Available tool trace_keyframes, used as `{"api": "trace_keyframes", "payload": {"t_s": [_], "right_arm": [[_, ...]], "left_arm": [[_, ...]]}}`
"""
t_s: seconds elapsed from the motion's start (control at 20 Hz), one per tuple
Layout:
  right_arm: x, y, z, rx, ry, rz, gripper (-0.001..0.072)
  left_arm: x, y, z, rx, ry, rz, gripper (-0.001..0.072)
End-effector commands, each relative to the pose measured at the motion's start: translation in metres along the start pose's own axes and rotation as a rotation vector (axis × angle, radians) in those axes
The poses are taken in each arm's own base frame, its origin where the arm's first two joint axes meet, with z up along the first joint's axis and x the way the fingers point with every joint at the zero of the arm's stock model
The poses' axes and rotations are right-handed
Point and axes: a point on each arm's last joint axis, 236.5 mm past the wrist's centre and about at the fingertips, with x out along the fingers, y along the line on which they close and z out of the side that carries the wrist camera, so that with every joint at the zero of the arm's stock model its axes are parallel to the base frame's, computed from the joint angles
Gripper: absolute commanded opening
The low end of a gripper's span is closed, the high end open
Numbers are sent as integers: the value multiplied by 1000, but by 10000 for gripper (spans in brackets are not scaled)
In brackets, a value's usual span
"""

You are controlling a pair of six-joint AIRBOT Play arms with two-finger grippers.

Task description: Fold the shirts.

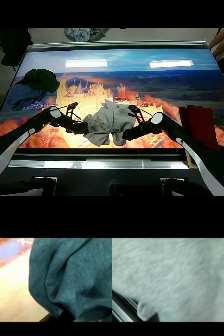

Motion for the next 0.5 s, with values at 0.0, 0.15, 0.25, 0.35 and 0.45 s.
{"api": "trace_keyframes", "payload": {"t_s": [0.0,0.15,0.25,0.35,0.45], "right_arm": [[-1,-7,8,-36,-16,-44,48],[-58,-17,35,-298,-27,-244,47],[-138,-29,69,-472,-70,-507,47],[-255,-27,106,-533,-206,-828,47],[-376,7,122,-528,-437,-1056,47]], "left_arm": [[-12,-1,11,34,-48,20,32],[-74,-1,55,197,-226,153,31],[-155,-11,97,256,-442,220,30],[-264,-27,128,246,-704,247,30],[-384,-53,128,260,-977,243,30]]}}
